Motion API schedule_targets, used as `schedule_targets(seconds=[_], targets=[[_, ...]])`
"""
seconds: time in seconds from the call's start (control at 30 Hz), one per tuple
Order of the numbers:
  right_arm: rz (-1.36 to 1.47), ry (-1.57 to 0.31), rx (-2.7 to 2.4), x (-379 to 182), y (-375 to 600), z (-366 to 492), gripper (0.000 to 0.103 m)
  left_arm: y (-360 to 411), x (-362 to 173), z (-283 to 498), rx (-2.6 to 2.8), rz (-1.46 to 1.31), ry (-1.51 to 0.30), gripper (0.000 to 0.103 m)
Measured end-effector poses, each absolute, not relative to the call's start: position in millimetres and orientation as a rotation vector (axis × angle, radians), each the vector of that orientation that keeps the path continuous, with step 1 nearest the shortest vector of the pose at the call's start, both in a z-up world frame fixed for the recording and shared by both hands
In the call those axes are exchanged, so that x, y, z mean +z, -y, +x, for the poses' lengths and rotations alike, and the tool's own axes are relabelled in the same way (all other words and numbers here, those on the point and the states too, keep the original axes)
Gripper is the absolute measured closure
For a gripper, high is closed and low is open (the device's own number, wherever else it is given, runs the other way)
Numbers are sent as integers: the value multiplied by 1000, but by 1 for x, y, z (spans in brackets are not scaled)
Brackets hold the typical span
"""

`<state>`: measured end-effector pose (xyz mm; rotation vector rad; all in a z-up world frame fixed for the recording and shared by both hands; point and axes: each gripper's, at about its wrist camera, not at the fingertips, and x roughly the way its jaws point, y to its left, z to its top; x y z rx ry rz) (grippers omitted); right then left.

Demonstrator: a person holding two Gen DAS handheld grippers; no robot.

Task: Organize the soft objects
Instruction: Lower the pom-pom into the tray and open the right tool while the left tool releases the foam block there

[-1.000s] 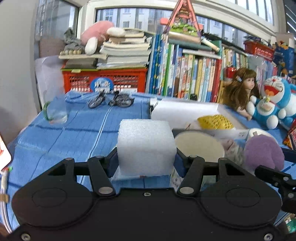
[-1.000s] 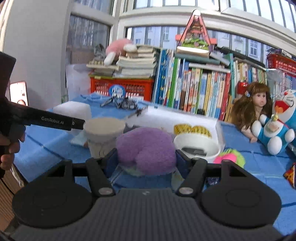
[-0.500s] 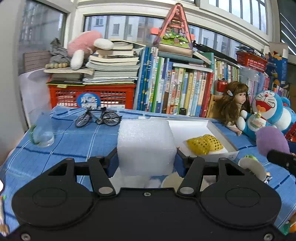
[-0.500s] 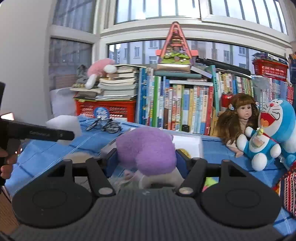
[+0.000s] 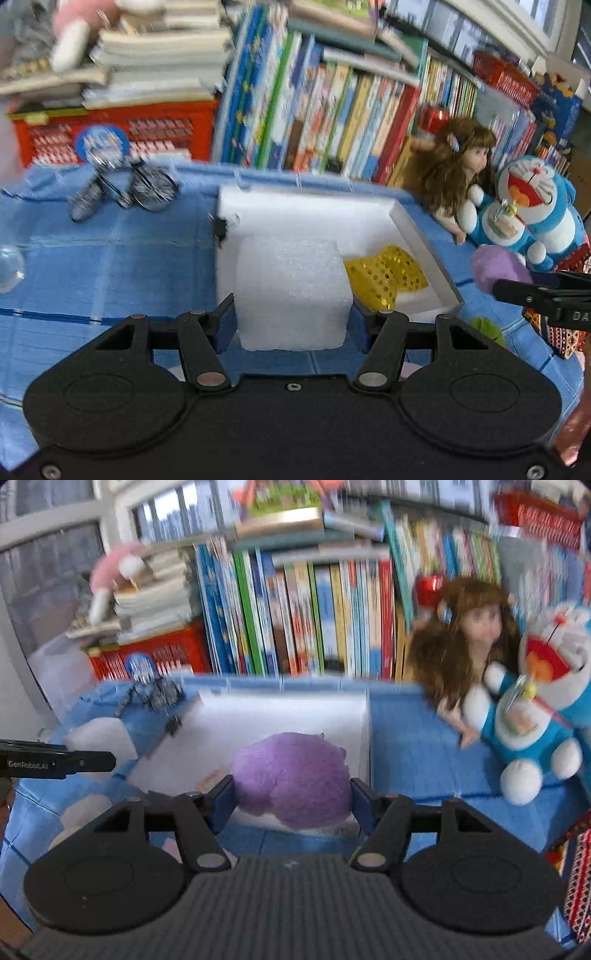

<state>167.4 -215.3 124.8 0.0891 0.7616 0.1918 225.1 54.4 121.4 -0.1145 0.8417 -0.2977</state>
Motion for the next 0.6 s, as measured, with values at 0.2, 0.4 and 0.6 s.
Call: schedule_targets(seconds=[0.2,0.4,0.6], targets=[[79,-915,191,99,216,209,35,-40,90,267,-275,-119,-970,46],[68,-1017,199,72,212,243,35,-32,72,290,-265,-115,-1027,46],[96,-1042,198,56,211,262,35,-29,60,310,-257,-114,-1060,46]])
